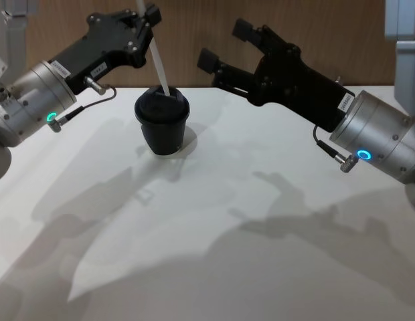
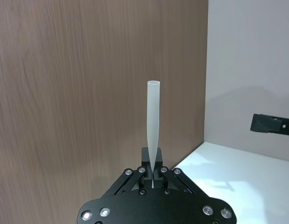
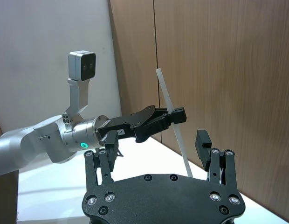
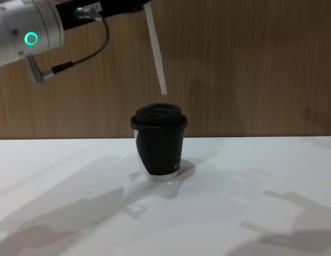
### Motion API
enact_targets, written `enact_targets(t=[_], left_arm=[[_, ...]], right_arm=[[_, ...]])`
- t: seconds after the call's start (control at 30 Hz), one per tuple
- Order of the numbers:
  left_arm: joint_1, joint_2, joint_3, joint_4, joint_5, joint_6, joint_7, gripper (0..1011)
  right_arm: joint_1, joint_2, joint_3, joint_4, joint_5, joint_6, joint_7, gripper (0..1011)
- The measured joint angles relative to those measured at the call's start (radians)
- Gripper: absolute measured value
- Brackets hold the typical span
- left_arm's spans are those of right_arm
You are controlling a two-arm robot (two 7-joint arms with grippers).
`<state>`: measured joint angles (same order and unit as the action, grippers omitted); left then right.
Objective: Pick up the straw with one hand, pass it to the other hand, and insert it into the cup.
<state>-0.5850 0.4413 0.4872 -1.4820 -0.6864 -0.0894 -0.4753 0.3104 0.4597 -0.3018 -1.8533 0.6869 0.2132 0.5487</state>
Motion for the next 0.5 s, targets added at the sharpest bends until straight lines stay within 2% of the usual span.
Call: enact_targets(t=[0.5], left_arm=[[-0.006, 0.013, 0.002, -0.001, 0.052, 0.014, 0.011, 14]], right_arm=[[0.0, 0.0, 0.0, 0.0, 0.0, 0.0, 0.0, 1001]])
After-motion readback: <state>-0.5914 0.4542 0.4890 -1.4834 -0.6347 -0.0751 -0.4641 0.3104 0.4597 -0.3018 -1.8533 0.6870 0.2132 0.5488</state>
